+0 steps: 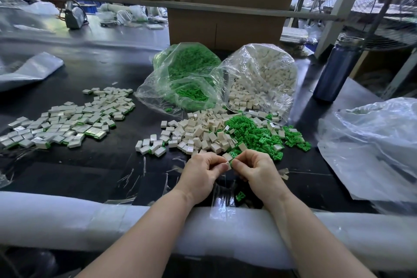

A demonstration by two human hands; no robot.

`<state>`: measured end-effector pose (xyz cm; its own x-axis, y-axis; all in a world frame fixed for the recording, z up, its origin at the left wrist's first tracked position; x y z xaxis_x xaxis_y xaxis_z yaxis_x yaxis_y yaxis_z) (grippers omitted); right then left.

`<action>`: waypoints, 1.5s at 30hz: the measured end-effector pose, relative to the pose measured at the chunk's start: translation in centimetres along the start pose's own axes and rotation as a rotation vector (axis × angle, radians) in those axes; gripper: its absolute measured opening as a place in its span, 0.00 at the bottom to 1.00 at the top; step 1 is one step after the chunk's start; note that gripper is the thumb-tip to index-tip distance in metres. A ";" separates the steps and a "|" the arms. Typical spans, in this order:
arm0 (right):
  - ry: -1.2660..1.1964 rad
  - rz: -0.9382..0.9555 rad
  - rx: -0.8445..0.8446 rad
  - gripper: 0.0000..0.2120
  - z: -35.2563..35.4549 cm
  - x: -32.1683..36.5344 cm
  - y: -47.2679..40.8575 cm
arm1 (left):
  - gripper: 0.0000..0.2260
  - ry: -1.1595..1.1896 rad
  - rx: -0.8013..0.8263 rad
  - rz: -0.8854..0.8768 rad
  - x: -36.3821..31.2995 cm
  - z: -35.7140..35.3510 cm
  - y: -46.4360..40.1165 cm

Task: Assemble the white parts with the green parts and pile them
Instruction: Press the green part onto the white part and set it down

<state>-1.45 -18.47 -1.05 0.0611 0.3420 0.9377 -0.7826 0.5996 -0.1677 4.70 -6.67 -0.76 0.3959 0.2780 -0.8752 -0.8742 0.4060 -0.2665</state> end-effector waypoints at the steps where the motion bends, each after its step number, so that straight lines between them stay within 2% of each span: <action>1: 0.024 0.003 0.010 0.08 -0.1 -0.1 0.0 | 0.07 -0.021 0.003 -0.007 0.0 0.0 0.0; 5: 0.091 0.009 0.035 0.09 -0.2 -0.2 0.0 | 0.07 -0.065 0.015 -0.033 0.1 -0.1 0.2; 15: -0.133 0.007 -0.050 0.08 0.4 0.0 -0.1 | 0.08 0.018 -0.010 -0.011 -0.6 0.1 0.4; 21: -0.212 0.033 -0.018 0.08 0.6 0.5 0.2 | 0.04 0.077 -0.015 0.045 -0.7 0.1 0.5; 28: -0.285 -0.012 0.029 0.11 0.4 0.6 0.4 | 0.09 0.106 -0.004 0.061 -0.4 0.2 0.3; 32: -0.330 -0.063 0.035 0.06 0.3 0.2 0.2 | 0.08 0.187 0.021 0.070 -0.3 0.1 0.2; 34: -0.276 -0.042 0.065 0.07 -0.1 0.2 0.3 | 0.07 0.182 0.023 0.033 -0.4 0.1 0.2; 37: -0.186 -0.020 0.145 0.12 -0.8 0.3 0.5 | 0.05 0.145 0.044 0.004 -0.5 0.0 0.2; 45: -0.204 -0.011 0.253 0.16 -1.4 0.3 0.5 | 0.05 0.113 0.101 -0.028 -1.0 -0.3 0.5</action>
<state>-1.02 -17.08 -1.30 -0.0353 0.1695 0.9849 -0.9131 0.3951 -0.1007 3.71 -7.04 -0.13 0.3804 0.1685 -0.9093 -0.8283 0.4993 -0.2540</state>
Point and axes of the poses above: each hand's wrist, its own y-axis away from the middle knuckle, its own z-axis out of the back of the hand, x = y × z, the point moved 6 cm from there along -y, towards the middle knuckle, and after that the axes turned 13 degrees about -x, right-handed, at the moved point
